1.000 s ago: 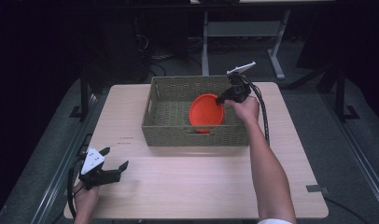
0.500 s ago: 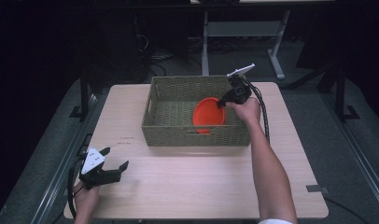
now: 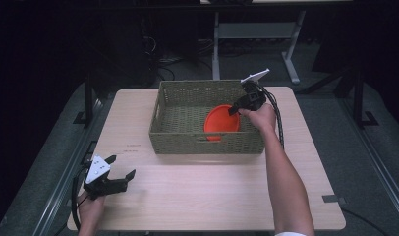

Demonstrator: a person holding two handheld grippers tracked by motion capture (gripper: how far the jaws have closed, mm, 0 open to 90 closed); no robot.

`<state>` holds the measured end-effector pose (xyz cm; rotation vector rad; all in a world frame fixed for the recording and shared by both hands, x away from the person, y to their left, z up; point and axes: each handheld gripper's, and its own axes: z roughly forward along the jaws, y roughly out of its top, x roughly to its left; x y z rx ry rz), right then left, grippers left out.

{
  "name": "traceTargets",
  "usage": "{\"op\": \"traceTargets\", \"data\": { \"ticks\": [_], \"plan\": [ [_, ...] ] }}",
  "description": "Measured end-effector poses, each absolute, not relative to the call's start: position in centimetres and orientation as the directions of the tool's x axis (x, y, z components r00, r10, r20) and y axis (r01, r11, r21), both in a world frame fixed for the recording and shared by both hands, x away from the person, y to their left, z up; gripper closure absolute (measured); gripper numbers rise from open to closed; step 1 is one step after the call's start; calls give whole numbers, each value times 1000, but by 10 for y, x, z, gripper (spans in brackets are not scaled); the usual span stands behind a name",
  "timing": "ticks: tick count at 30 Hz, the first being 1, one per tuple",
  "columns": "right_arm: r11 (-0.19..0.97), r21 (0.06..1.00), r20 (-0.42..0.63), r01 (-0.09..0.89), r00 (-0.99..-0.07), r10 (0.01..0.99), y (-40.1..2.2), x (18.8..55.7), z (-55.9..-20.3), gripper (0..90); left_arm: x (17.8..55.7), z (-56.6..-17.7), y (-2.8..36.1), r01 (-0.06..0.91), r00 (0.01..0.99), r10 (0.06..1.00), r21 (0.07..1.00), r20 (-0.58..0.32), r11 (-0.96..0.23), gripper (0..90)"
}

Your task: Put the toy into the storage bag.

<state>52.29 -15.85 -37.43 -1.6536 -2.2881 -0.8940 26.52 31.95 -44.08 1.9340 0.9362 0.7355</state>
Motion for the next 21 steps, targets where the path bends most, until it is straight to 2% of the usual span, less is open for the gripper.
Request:
{"op": "traceTargets", "data": {
  "ticks": [8, 16, 21],
  "plan": [
    [185, 317, 468, 930, -323, 823, -160, 524, -378, 537, 265, -441, 319, 332, 550, 824, 868, 141, -370, 130],
    [190, 329, 435, 925, -328, 839, -162, 522, -374, 526, 265, -441, 319, 331, 547, 824, 866, 147, -374, 130],
    [184, 338, 452, 923, -331, 828, -170, 519, -369, 521, 266, -441, 318, 331, 547, 824, 867, 146, -373, 130]
  ]
}}
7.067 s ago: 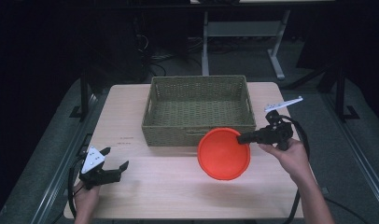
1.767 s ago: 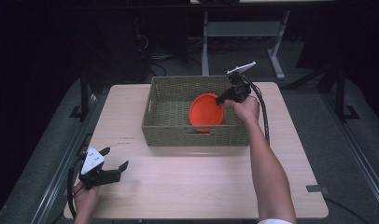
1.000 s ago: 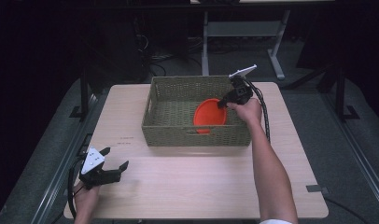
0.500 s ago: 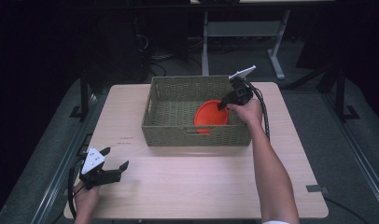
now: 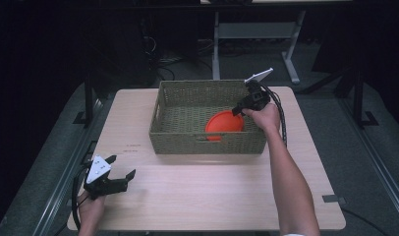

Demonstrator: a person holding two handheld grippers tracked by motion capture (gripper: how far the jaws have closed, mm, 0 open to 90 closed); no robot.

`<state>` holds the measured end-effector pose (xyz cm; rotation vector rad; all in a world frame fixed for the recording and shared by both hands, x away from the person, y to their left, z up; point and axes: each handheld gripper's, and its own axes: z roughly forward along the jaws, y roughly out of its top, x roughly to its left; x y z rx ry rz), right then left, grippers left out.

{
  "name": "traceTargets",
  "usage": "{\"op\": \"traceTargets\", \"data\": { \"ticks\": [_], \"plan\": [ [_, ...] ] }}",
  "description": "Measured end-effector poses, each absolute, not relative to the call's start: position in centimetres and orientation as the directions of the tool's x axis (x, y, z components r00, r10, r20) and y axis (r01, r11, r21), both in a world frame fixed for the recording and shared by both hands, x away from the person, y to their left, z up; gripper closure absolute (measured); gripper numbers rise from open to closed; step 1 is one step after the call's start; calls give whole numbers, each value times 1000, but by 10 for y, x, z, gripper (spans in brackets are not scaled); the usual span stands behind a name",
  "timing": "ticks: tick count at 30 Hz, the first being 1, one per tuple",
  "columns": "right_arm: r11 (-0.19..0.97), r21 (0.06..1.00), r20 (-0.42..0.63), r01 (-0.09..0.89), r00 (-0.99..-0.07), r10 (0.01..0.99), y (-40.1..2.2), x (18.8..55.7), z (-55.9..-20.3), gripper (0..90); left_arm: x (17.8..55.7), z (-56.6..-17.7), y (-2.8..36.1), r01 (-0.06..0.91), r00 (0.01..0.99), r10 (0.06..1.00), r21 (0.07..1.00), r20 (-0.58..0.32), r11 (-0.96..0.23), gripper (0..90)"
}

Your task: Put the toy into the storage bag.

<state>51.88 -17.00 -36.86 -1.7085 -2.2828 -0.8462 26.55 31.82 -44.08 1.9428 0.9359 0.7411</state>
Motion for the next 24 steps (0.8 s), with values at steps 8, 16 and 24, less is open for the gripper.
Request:
{"op": "traceTargets", "data": {
  "ticks": [8, 16, 24],
  "plan": [
    [176, 356, 476, 918, -340, 811, -179, 512, -365, 496, 265, -440, 317, 329, 547, 824, 867, 148, -375, 130],
    [170, 390, 508, 905, -366, 780, -187, 506, -356, 463, 266, -440, 317, 329, 550, 821, 865, 150, -378, 130],
    [184, 435, 533, 882, -416, 737, -182, 495, -342, 422, 265, -440, 315, 325, 553, 818, 863, 159, -388, 130]
  ]
}}
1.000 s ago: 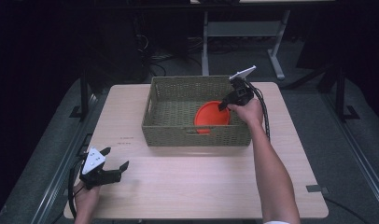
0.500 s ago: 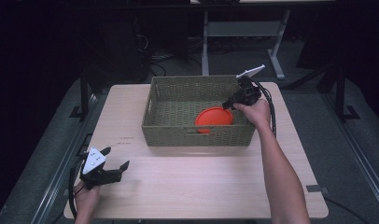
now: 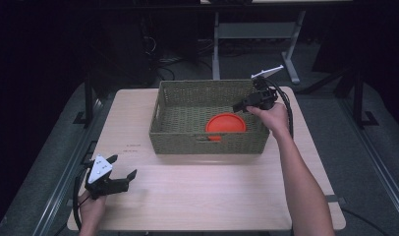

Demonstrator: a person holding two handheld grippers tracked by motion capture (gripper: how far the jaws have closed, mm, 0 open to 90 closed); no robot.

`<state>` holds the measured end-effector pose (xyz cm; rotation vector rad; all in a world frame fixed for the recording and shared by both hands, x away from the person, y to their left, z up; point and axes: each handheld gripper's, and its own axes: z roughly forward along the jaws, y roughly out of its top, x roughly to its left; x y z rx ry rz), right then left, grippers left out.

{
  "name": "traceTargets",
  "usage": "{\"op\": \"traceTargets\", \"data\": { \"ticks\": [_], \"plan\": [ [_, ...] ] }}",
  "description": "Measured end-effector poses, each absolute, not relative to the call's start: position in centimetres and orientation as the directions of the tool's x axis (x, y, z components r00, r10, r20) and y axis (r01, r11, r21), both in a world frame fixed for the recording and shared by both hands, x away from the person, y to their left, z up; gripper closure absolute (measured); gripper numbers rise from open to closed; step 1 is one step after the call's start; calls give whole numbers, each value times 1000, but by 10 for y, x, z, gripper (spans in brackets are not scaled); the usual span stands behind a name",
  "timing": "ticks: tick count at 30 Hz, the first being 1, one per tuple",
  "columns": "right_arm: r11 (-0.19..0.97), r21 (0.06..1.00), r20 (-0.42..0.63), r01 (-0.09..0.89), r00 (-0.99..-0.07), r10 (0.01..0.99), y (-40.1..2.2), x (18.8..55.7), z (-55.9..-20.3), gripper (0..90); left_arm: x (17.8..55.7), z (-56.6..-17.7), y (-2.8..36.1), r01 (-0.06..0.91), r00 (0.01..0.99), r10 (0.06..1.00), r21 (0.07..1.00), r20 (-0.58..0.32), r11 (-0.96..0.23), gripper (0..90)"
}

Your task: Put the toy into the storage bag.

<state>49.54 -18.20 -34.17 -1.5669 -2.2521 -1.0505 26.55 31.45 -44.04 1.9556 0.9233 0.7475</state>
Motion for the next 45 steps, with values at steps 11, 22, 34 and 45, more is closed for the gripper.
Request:
{"op": "traceTargets", "data": {
  "ticks": [11, 22, 34, 45],
  "plan": [
    [198, 452, 555, 870, -448, 701, -186, 488, -335, 370, 265, -440, 317, 327, 549, 822, 866, 152, -378, 130],
    [182, 473, 585, 862, -462, 667, -196, 478, -333, 355, 265, -440, 316, 327, 548, 822, 865, 154, -380, 130],
    [190, 488, 599, 852, -485, 637, -205, 465, -328, 335, 264, -440, 317, 326, 545, 824, 866, 156, -380, 130],
    [196, 514, 600, 835, -513, 614, -212, 449, -324, 326, 264, -439, 318, 329, 546, 824, 865, 154, -379, 130]
  ]
}}
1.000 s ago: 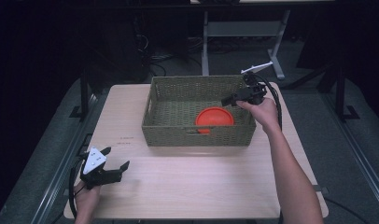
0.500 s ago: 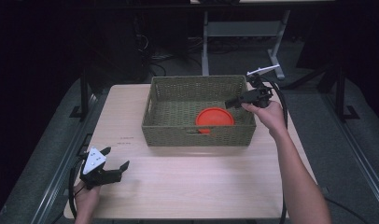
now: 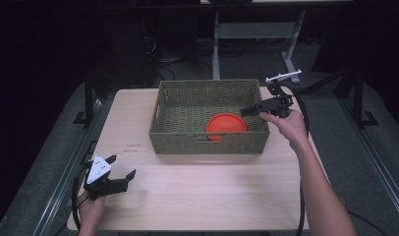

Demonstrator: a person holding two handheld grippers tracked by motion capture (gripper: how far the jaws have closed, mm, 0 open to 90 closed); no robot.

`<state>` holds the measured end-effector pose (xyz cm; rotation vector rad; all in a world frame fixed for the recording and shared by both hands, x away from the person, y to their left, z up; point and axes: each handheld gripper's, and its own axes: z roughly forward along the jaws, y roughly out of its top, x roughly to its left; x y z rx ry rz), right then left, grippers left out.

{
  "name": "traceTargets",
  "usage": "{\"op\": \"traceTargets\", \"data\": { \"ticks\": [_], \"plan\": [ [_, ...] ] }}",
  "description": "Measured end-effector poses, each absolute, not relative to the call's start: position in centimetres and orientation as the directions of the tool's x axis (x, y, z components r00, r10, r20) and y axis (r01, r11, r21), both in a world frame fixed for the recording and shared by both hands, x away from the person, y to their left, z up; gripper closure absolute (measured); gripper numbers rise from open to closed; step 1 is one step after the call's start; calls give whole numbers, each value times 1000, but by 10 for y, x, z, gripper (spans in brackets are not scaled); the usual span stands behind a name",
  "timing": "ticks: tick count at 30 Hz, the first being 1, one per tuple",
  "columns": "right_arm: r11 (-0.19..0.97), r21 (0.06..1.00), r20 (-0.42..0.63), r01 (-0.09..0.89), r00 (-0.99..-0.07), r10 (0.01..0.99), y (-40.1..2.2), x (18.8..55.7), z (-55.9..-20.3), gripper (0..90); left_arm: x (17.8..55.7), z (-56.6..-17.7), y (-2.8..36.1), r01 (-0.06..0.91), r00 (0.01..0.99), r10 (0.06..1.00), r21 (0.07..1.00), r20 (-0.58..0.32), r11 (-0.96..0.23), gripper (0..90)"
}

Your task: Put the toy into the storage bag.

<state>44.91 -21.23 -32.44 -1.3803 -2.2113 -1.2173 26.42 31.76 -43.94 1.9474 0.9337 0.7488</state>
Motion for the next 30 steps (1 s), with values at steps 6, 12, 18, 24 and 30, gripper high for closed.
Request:
{"op": "traceTargets", "data": {
  "ticks": [6, 12, 18, 24, 30],
  "plan": [
    [190, 519, 611, 834, -516, 600, -218, 445, -326, 323, 264, -439, 318, 330, 545, 824, 865, 153, -379, 130],
    [179, 529, 627, 829, -525, 576, -225, 436, -329, 321, 264, -440, 318, 330, 546, 824, 865, 152, -378, 130],
    [177, 536, 635, 826, -532, 560, -232, 426, -329, 319, 264, -440, 316, 330, 548, 823, 866, 148, -376, 130],
    [178, 555, 633, 813, -551, 543, -238, 417, -326, 316, 264, -440, 317, 330, 547, 823, 865, 150, -378, 130],
    [185, 572, 630, 799, -572, 526, -243, 405, -326, 310, 264, -439, 318, 332, 547, 823, 864, 151, -379, 130]
  ]
}}
